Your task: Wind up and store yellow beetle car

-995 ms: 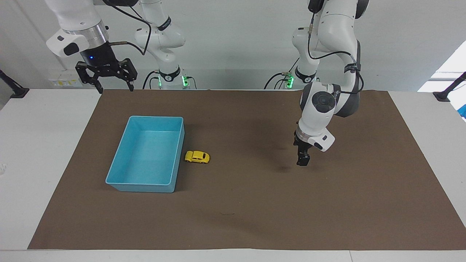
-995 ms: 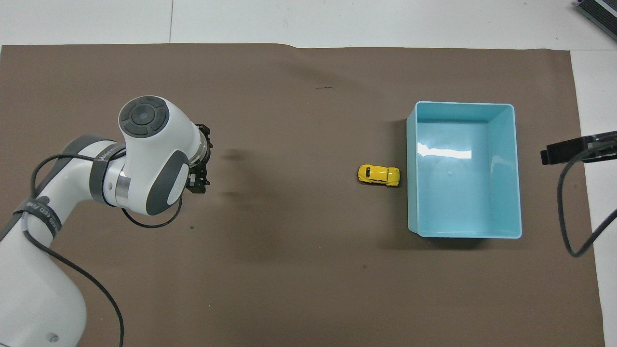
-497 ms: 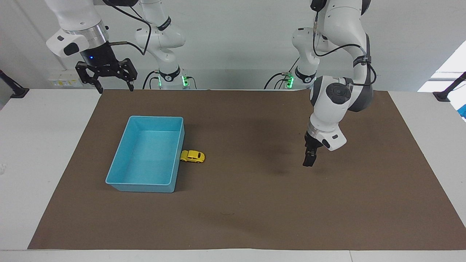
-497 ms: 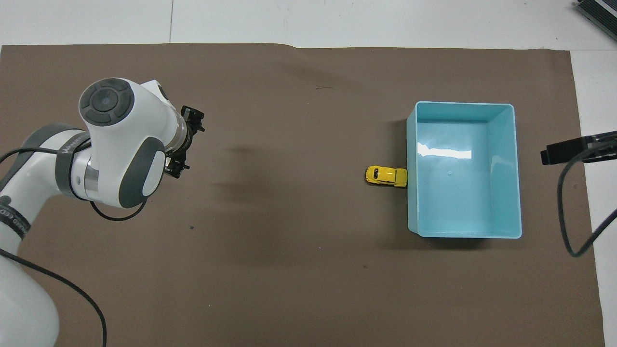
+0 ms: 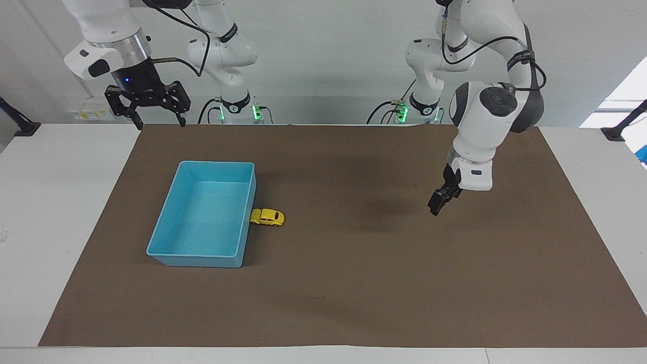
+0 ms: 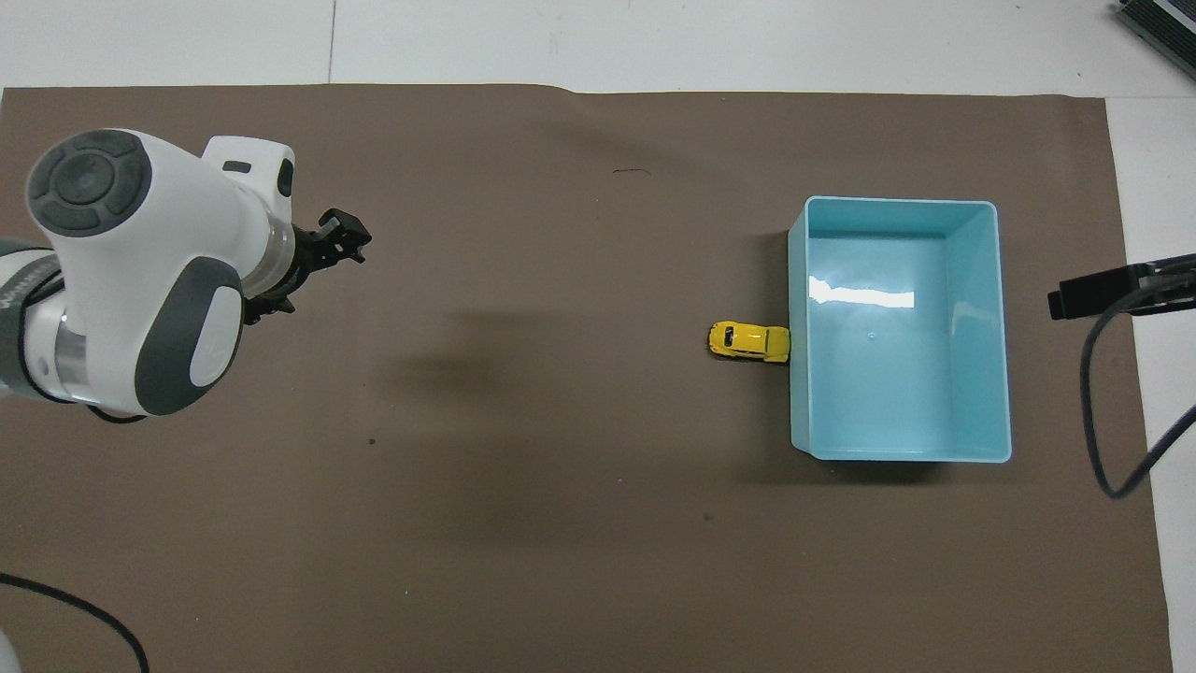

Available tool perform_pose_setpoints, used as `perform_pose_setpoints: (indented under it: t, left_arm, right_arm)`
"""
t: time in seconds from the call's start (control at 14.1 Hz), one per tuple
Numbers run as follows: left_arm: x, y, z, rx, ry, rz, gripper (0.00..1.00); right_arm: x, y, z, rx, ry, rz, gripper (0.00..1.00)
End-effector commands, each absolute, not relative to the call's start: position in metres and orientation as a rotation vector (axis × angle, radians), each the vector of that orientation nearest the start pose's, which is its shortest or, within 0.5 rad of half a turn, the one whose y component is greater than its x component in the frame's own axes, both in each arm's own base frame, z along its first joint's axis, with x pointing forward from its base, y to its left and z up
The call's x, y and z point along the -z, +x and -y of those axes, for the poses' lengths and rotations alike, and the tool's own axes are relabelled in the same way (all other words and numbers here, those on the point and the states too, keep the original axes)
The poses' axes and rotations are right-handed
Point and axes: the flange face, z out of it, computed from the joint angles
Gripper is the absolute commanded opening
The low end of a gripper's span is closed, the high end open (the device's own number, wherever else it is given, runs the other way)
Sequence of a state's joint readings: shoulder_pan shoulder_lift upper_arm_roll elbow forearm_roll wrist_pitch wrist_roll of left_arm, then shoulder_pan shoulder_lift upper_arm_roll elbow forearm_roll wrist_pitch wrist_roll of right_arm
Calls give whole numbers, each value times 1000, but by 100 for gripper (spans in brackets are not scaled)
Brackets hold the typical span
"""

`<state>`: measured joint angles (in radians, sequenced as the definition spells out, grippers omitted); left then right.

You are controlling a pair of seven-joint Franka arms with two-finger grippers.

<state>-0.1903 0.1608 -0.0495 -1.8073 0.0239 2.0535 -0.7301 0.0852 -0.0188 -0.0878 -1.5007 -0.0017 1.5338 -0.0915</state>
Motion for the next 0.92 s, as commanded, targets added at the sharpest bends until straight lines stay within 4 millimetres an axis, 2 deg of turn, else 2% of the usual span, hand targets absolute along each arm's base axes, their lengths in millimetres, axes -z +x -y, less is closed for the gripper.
perform_pose_setpoints:
  t: [0.0,0.36,0.5,0.64,0.85]
  left_arm:
    - [-483,590,113,104,-3109,417,100]
    - [-516,575,70,70,-3121,35,100]
    - [-535,568,64,39,-3113,-127,100]
    - [-558,567,54,26,-3110,-161,100]
    - [-589,560,53,45,-3108,-184,100]
  right_arm:
    - [-669,541,3,90,-3111,110,100]
    - [-669,541,3,90,-3111,110,100]
    - [-669,541,3,88,-3111,110,100]
    - [-668,539,3,73,-3110,113,100]
    - [-668,539,2,71,-3110,115,100]
